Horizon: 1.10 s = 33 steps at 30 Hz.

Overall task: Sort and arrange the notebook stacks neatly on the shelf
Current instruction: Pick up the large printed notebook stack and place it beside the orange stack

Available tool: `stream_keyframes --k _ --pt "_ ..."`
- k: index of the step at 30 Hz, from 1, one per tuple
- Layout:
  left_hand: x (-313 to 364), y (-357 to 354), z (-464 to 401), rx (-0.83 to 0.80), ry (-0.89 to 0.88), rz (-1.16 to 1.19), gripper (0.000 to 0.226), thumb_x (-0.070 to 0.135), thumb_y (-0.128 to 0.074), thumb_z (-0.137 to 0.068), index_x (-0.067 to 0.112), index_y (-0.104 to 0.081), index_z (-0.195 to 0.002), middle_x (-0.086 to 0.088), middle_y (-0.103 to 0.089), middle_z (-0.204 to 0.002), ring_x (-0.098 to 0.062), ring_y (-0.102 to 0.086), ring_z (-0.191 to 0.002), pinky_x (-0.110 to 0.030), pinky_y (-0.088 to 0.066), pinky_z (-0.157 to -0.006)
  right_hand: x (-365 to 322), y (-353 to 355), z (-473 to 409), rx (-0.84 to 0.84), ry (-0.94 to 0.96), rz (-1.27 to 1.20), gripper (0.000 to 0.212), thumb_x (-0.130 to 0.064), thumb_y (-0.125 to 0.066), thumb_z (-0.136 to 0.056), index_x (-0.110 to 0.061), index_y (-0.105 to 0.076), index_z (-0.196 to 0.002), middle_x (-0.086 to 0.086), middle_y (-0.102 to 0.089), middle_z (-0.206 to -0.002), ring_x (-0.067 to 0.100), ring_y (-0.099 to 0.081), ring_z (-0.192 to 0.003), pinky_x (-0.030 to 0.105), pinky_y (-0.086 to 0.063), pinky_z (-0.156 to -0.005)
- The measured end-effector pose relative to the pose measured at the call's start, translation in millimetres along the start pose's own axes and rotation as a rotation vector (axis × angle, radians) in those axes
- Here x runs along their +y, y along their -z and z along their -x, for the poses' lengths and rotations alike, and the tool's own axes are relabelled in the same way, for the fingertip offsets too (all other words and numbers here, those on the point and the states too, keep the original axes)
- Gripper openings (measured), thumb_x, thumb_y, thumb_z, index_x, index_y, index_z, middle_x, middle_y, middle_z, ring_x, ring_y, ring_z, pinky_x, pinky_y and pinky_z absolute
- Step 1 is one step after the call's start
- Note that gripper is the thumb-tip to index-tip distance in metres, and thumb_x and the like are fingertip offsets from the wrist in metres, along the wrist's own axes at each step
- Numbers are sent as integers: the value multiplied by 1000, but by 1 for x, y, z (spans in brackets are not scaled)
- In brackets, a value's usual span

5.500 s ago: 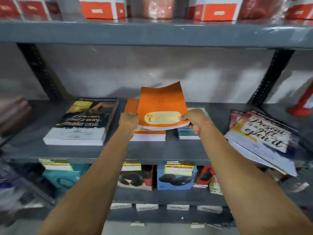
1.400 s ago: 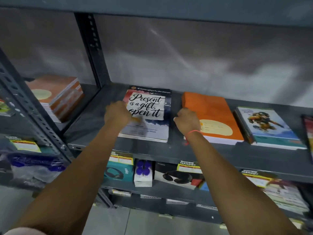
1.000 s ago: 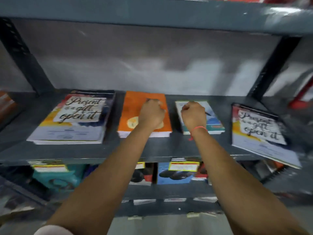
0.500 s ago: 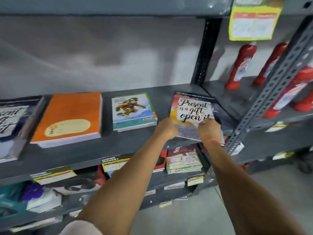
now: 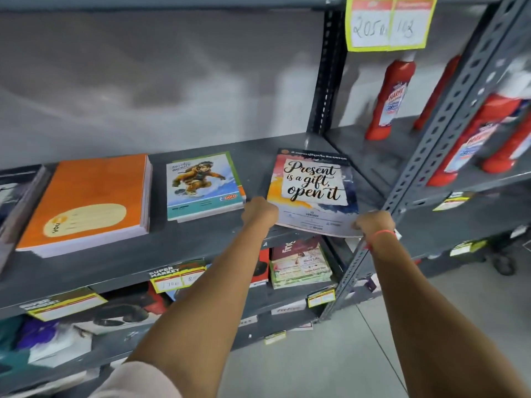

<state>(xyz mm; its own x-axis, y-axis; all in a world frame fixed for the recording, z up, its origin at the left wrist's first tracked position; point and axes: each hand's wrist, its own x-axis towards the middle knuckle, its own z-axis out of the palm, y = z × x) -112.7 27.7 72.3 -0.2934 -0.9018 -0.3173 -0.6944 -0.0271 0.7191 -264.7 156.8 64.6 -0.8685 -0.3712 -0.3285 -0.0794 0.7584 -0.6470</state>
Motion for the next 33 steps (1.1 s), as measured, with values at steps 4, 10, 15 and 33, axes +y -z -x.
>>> stream_keyframes --k 4,10,15,33 --pt "2 1 1 9 -9 166 32 0 -42 -85 -5 -55 -114 -23 -58 -121 -37 -56 -108 -38 -51 -78 -3 10 2 -23 -94 -95 39 -4 -63 -83 11 -53 -116 21 -60 -103 23 -53 -68 24 -52 -54" --pt "4 18 13 23 -61 289 16 -5 -43 -81 2 -56 -75 -11 -50 -73 -15 -37 -53 -21 -27 -42 -17 6 12 54 -18 -114 15 -6 -59 -86 8 -59 -82 25 -58 -121 26 -57 -95 39 -49 -93" --pt "-10 54 17 127 -76 382 40 -7 -40 -78 13 -24 -49 -4 -26 -54 -16 -22 -49 -23 -17 -45 -49 -13 34 114 32 -256 22 -7 -53 -84 2 -61 -102 21 -61 -118 32 -60 -100 41 -50 -91" --pt "-239 379 22 581 48 426 22 -2 -46 -78 -7 -60 -95 -29 -64 -109 -39 -60 -102 -42 -52 -85 -233 -242 273 -260 482 -344 7 2 -61 -75 -2 -65 -79 7 -54 -74 19 -49 -80 24 -42 -62"
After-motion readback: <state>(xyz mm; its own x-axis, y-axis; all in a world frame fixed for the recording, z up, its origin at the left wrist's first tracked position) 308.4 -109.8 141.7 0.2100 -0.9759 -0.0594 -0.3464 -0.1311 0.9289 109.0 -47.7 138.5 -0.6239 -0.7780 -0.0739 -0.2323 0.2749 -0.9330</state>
